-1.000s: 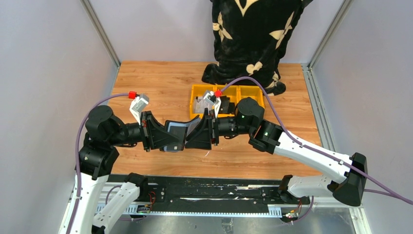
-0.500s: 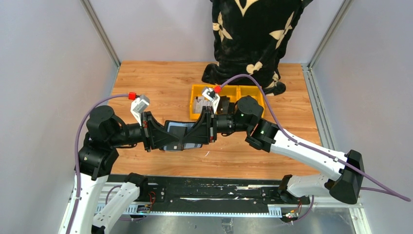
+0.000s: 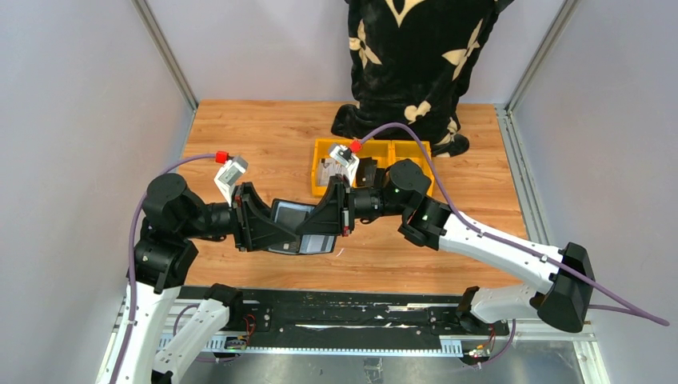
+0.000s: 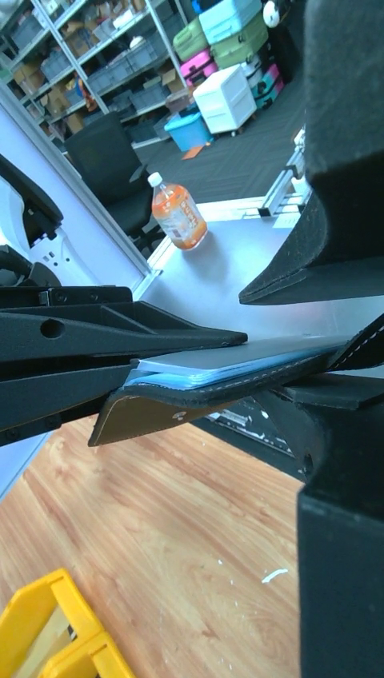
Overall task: Take the credit cards out of the card holder
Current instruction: Remove the credit card from the card holder.
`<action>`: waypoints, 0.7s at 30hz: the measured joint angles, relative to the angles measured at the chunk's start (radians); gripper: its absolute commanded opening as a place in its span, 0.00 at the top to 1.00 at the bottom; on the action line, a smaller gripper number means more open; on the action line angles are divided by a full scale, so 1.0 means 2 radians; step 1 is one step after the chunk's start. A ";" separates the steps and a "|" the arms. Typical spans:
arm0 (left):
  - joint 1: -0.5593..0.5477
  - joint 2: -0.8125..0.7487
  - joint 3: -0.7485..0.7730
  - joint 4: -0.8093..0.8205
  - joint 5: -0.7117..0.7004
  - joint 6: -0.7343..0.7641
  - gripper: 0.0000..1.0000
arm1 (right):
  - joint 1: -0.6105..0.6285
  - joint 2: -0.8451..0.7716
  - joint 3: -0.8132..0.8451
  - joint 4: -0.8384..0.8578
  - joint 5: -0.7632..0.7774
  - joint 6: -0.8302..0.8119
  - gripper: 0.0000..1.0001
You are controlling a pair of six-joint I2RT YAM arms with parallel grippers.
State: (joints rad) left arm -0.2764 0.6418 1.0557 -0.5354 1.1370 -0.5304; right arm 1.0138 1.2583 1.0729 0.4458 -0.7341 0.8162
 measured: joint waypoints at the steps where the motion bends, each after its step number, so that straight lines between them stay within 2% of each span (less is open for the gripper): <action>1: 0.000 0.000 -0.002 0.006 0.004 -0.007 0.69 | 0.000 -0.001 -0.003 0.005 0.000 0.002 1.00; 3: 0.000 0.000 -0.003 0.012 0.008 -0.015 0.79 | 0.000 -0.005 -0.008 0.011 -0.001 0.004 1.00; 6: 0.000 0.000 -0.003 0.023 0.012 -0.025 0.85 | 0.000 -0.016 -0.017 0.022 -0.001 0.006 1.00; 8: 0.000 0.000 -0.003 0.028 0.014 -0.031 0.87 | 0.000 -0.022 -0.024 0.026 -0.001 0.006 0.93; 11: 0.000 0.001 -0.003 0.030 0.016 -0.037 0.90 | 0.000 -0.028 -0.031 0.030 0.000 0.006 0.75; 14: 0.001 0.002 -0.003 0.032 0.015 -0.040 0.92 | 0.000 -0.033 -0.038 0.032 -0.001 0.012 0.68; 18: 0.002 0.002 -0.003 0.035 0.015 -0.045 0.93 | 0.000 -0.034 -0.041 0.047 -0.002 0.020 0.70; 21: 0.002 0.002 -0.003 0.039 0.017 -0.047 0.93 | 0.000 -0.034 -0.043 0.057 -0.002 0.027 0.90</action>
State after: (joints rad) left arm -0.2714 0.6464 1.0492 -0.4583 1.1702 -0.6247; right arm 1.0142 1.1912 0.9878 0.5606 -0.7372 0.8703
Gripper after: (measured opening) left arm 0.119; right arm 0.255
